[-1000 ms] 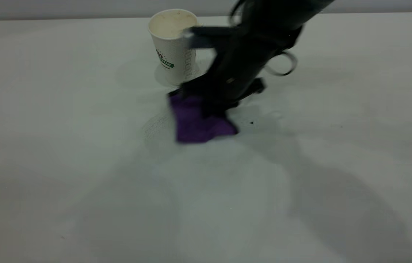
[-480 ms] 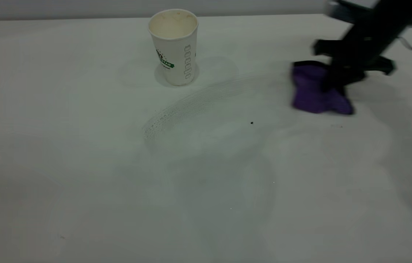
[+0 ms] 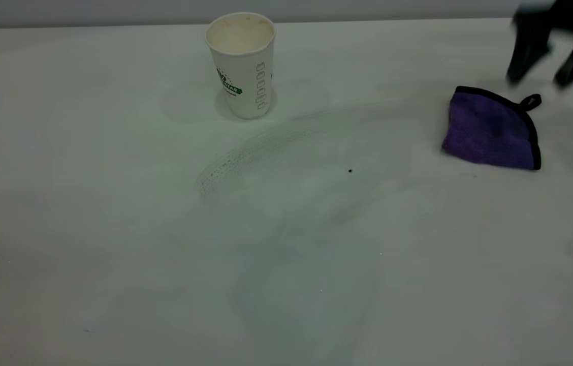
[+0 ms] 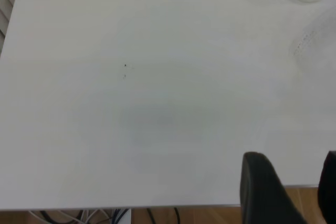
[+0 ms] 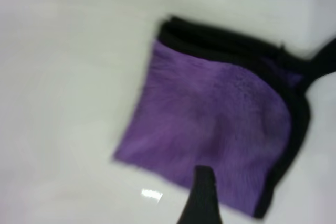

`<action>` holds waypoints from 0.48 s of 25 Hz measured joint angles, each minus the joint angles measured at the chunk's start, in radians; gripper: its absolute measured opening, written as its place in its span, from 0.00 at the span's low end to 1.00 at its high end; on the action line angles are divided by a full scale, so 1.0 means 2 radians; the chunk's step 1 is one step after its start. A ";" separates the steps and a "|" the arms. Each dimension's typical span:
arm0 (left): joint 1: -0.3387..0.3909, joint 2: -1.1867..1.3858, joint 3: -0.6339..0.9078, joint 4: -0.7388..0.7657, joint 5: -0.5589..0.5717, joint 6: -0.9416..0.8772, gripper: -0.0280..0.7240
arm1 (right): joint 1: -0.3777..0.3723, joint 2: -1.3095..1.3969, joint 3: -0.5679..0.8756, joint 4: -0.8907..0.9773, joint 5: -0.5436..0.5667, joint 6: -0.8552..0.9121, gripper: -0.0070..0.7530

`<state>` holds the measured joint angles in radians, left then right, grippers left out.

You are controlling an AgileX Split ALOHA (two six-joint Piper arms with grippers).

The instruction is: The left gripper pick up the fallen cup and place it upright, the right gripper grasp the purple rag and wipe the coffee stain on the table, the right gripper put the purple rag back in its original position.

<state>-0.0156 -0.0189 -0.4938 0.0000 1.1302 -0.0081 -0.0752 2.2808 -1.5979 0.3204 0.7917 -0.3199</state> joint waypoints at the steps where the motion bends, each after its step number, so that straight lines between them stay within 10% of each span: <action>1: 0.000 0.000 0.000 0.000 0.000 0.000 0.47 | 0.000 -0.027 0.000 -0.001 0.016 0.001 0.96; 12: 0.000 0.000 0.000 0.000 0.000 0.000 0.47 | 0.000 -0.290 0.024 -0.068 0.210 0.068 0.96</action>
<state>-0.0156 -0.0189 -0.4938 0.0000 1.1302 -0.0081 -0.0752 1.7017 -1.5508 0.1840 1.2122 -0.1847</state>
